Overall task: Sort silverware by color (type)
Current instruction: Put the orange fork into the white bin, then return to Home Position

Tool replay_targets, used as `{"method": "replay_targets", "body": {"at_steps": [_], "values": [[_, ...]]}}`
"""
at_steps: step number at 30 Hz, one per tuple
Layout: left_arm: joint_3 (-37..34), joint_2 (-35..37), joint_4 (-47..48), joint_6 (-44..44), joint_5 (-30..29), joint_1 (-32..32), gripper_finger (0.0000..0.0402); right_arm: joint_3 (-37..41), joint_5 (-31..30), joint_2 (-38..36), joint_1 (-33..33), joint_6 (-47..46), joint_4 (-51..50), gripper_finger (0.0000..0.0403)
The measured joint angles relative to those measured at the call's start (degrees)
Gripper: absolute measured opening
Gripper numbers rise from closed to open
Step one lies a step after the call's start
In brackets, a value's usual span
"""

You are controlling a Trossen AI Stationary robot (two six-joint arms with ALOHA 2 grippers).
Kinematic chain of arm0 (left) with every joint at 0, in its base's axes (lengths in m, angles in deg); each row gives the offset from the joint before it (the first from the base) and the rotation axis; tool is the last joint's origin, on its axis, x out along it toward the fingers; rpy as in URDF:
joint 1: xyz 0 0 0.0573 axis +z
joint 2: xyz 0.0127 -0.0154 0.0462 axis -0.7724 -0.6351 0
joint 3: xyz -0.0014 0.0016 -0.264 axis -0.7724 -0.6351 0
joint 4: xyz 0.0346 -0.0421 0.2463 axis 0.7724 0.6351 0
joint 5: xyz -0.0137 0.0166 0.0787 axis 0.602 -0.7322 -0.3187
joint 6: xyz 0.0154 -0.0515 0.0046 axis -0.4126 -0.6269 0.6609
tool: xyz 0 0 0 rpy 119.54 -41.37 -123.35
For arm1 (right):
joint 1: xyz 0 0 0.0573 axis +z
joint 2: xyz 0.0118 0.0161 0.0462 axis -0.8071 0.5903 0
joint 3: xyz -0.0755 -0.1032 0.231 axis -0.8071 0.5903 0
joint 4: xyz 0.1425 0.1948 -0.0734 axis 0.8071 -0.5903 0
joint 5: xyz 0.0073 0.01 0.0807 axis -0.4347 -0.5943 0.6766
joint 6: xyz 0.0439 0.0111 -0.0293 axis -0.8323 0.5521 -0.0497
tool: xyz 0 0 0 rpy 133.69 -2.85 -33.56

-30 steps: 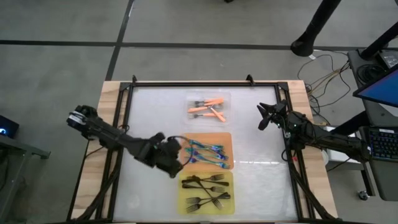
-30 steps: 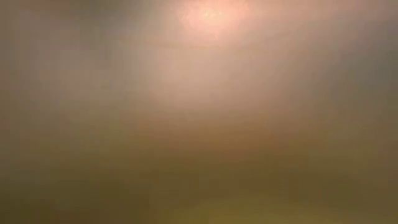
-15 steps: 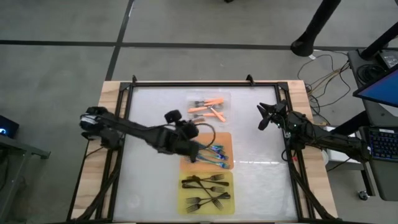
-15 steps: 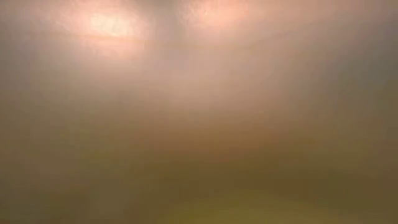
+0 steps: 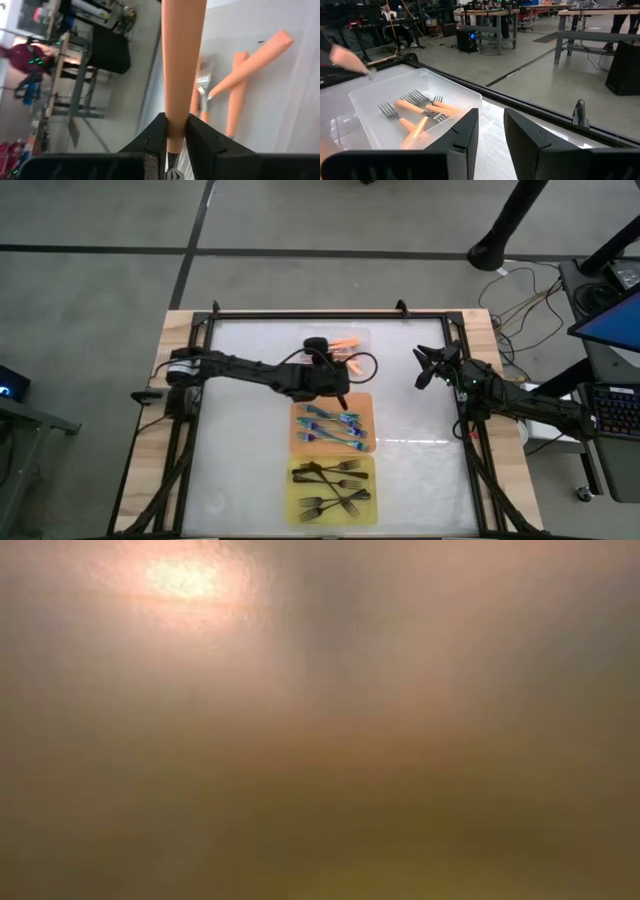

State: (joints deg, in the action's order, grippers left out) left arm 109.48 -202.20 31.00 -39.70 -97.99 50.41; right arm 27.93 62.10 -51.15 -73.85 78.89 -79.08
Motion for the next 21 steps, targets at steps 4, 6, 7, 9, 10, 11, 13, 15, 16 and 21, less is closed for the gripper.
{"method": "replay_targets", "body": {"at_steps": [4,6,7,9,10,11,13,15,16,21], "values": [[1.2,-2.6,-1.9,1.0,2.4,1.6,0.0045,0.0,0.0,0.0,0.0,0.0,0.0,0.0084],[1.4,-3.2,-1.9,1.0,2.2,2.1,0.0046,0.0,0.0,0.0,0.0,0.0,0.0,0.0084],[1.5,-3.3,-1.9,1.0,1.9,2.2,0.0046,0.0,0.0,0.0,0.0,0.0,0.0,0.0084],[1.5,-3.4,-1.9,1.0,0.6,2.4,0.0047,0.0,0.0,0.0,0.0,0.0,0.0,0.0084],[1.6,-3.4,-2.0,1.0,0.2,2.5,0.0048,0.0,0.0,0.0,0.0,0.0,0.0,0.0084],[1.6,-3.3,-2.0,1.0,0.3,2.5,0.0051,0.0,0.0,0.0,0.0,0.0,0.0,0.0084],[1.6,-3.3,-2.0,1.0,0.7,2.5,0.0059,0.0,0.0,0.0,0.0,0.0,0.0,0.0084],[1.4,-3.3,-1.9,1.0,1.6,2.5,0.007,0.0,0.0,0.0,0.0,0.0,0.0,0.0084],[1.4,-3.3,-1.9,1.0,2.5,2.5,0.0076,0.0,0.0,0.0,0.0,0.0,0.0,0.0084],[1.3,-3.3,-1.9,1.0,6.7,2.5,0.0117,0.0,0.0,0.0,0.0,0.0,0.0,0.0084]]}}
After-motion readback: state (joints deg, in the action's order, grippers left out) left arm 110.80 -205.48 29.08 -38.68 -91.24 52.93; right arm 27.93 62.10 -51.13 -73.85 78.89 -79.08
